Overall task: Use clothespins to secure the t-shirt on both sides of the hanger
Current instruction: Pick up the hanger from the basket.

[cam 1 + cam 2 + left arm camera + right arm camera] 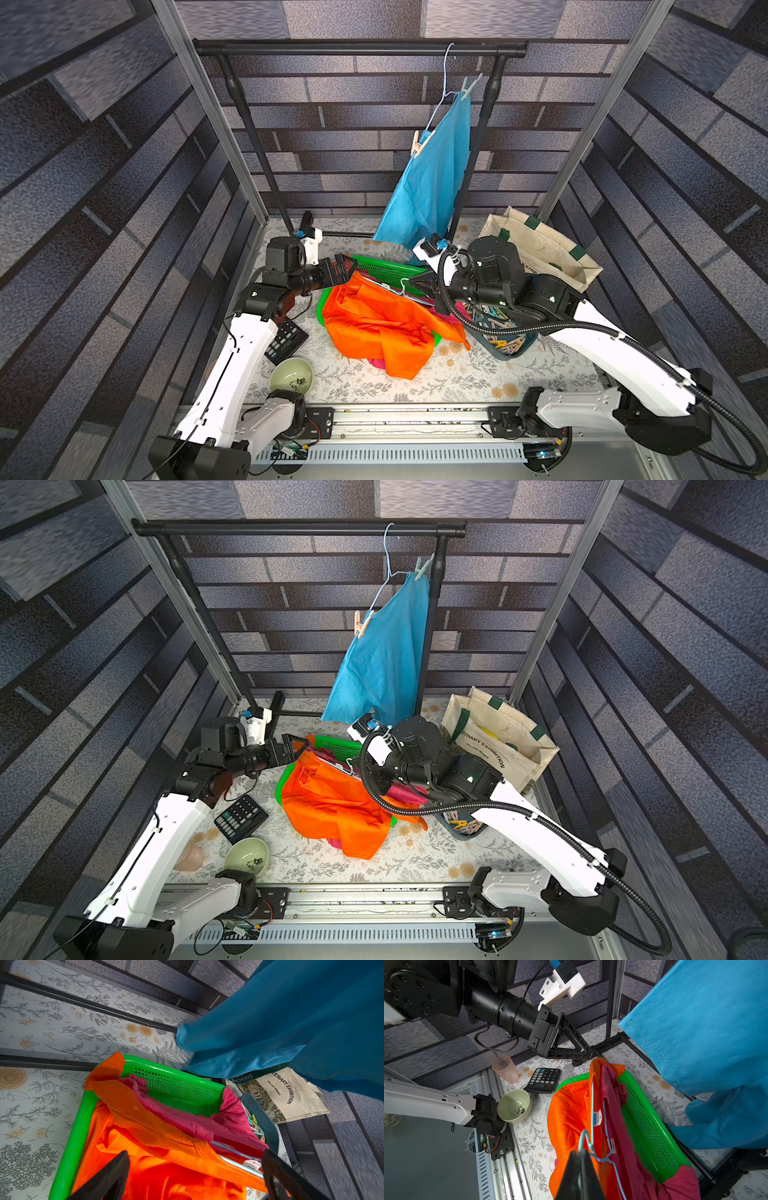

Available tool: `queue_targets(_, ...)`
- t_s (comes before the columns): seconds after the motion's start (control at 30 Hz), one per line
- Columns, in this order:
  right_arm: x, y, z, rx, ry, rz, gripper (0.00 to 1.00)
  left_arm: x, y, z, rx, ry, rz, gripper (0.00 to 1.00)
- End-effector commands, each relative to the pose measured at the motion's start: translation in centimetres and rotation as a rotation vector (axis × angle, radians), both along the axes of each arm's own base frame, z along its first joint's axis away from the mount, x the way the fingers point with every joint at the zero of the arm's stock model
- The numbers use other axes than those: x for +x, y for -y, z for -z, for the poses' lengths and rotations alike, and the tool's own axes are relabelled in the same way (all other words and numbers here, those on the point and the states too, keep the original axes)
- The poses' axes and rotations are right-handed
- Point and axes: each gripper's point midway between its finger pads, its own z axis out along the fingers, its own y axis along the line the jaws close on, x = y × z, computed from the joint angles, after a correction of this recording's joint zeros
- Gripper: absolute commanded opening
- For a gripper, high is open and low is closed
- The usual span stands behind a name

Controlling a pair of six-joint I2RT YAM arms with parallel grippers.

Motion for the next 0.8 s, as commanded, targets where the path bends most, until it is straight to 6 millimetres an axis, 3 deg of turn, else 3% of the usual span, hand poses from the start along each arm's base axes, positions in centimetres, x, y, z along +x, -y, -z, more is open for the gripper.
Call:
queue_targets(0.0,0.9,-0.8,2.0,-0.006,-0.058,0.018,0.0,-0.5,0.5,-0.2,0.016,0.003,0.036,1.0)
queue_targets(0.1,1.3,-1.6,3.9,-0.012,-0.133,0.008,0.0,-0.7,1.2,-0.1,0.002,-0.006,0.061,1.0)
queue_targets(0.2,1.7,-2.2,4.4,-0.002,-0.178,0.01,0.0,-1.3,2.6,-0.2,-0.001,-0.011,0.123,1.0)
queue_targets(0.33,2.8,-2.5,3.2,0.054,-0.212,0.031,0.0,-2.8,4.5,-0.7,0.029,0.0,0.206,0.81)
queue_targets(0.47,4.0,-2.4,-0.5,0.125,-0.171,0.048,0.0,-3.7,5.4,-2.0,0.055,0.04,0.232,0.69)
queue_targets(0.63,5.3,-0.6,-6.7,0.214,-0.061,0.093,0.0,-4.2,5.0,-4.9,0.043,0.122,0.208,0.76)
queue_targets(0.77,4.6,0.9,-11.7,0.311,0.014,0.085,0.0,-4.7,3.9,-7.2,0.045,0.203,0.164,0.79)
